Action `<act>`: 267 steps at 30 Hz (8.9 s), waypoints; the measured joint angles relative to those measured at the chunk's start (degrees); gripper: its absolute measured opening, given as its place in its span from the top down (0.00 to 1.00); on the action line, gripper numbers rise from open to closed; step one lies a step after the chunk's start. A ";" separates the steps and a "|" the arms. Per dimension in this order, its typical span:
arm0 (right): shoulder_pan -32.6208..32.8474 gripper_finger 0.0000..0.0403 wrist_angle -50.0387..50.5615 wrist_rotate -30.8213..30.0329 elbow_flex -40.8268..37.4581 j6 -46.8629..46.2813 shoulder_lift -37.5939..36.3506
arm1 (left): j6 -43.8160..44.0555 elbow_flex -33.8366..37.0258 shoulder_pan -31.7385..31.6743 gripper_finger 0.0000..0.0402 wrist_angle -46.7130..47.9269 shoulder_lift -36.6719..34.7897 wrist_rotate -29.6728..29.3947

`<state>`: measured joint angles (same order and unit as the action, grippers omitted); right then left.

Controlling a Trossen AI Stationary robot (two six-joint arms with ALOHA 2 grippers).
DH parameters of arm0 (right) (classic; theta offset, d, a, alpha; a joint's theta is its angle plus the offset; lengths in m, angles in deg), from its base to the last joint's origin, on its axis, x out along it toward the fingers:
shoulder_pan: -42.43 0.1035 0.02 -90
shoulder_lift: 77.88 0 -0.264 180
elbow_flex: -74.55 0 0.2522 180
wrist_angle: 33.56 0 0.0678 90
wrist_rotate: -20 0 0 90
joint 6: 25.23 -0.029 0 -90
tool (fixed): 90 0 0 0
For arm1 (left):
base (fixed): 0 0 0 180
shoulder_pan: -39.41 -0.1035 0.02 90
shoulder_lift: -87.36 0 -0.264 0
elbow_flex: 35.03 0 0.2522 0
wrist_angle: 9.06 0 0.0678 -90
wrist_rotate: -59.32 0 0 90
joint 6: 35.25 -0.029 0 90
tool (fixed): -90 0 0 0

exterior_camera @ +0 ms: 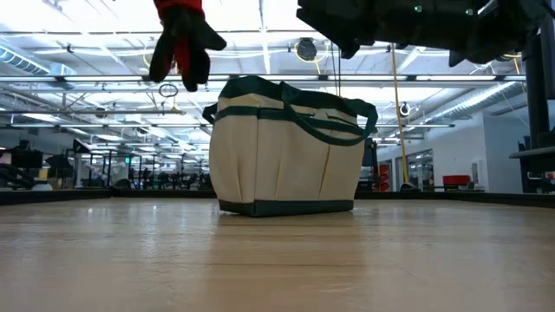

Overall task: Pick & Place Garden tools in Gardening bag
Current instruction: Put the red gloves into the brown gardening bag

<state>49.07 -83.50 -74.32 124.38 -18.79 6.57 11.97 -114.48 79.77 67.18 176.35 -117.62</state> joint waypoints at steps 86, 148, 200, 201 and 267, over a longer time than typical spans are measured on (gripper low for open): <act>-7.14 0.70 15.23 7.64 10.27 3.33 3.47 | -79.65 32.17 -35.57 0.92 -105.62 -13.53 79.43; -6.18 0.95 40.15 7.22 10.49 31.65 -1.31 | -62.13 32.06 -24.28 0.52 -86.10 -14.12 69.94; -10.07 0.93 41.29 9.37 10.47 32.21 0.78 | -77.43 29.38 -35.14 0.72 -82.26 -8.22 87.12; -10.07 0.92 42.15 10.47 10.47 33.13 0.78 | -78.04 29.38 -35.07 0.75 -82.45 -8.22 87.15; -11.15 0.99 19.16 17.33 14.59 25.66 12.52 | -86.32 29.42 -37.88 0.96 -80.83 -8.26 83.72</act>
<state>37.91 -64.34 -56.99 138.98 6.87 19.09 -74.35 -85.06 41.89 -13.65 168.09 -33.91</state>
